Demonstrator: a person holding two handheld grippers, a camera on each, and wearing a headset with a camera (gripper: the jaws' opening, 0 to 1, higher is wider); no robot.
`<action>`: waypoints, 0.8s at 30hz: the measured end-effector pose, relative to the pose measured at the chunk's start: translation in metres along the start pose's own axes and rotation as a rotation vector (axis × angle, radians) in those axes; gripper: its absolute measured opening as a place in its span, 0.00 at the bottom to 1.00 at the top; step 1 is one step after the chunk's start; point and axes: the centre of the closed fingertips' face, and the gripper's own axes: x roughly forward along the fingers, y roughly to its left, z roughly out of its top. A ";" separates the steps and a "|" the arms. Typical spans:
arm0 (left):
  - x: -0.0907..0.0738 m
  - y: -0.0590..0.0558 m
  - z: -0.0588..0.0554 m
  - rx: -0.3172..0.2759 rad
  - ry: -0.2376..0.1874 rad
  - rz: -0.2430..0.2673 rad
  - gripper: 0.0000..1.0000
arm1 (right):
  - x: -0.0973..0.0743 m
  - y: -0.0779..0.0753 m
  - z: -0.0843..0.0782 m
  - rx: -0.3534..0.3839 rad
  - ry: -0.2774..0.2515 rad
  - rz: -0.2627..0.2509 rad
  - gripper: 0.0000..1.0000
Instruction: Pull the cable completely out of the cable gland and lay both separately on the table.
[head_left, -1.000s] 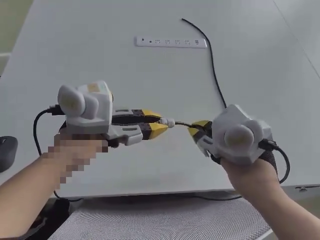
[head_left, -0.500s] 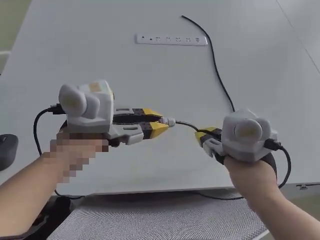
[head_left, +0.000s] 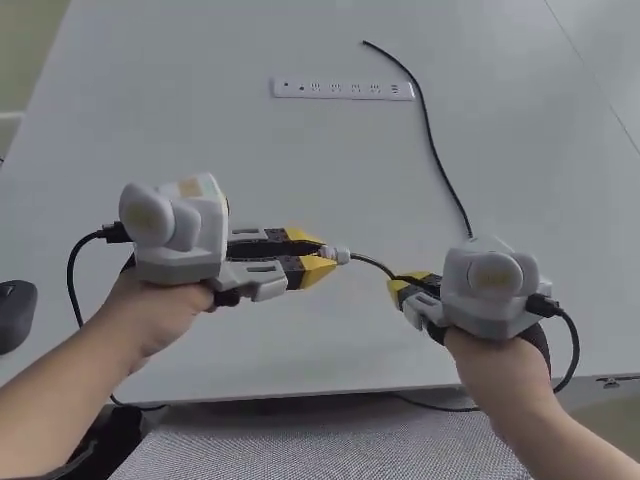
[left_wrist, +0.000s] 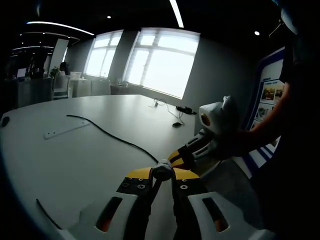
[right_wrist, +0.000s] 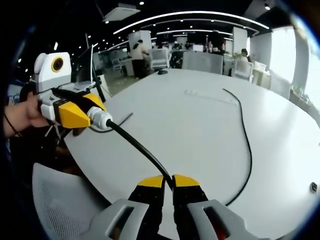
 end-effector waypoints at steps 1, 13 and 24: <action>0.000 0.000 0.000 0.000 0.001 0.000 0.15 | 0.000 0.000 0.000 -0.003 -0.001 0.000 0.00; -0.005 0.006 0.005 -0.015 -0.014 0.008 0.15 | -0.011 0.003 0.015 -0.191 -0.038 -0.018 0.04; -0.005 0.003 0.003 -0.023 -0.014 0.007 0.15 | -0.022 0.034 0.050 -0.458 -0.093 0.022 0.13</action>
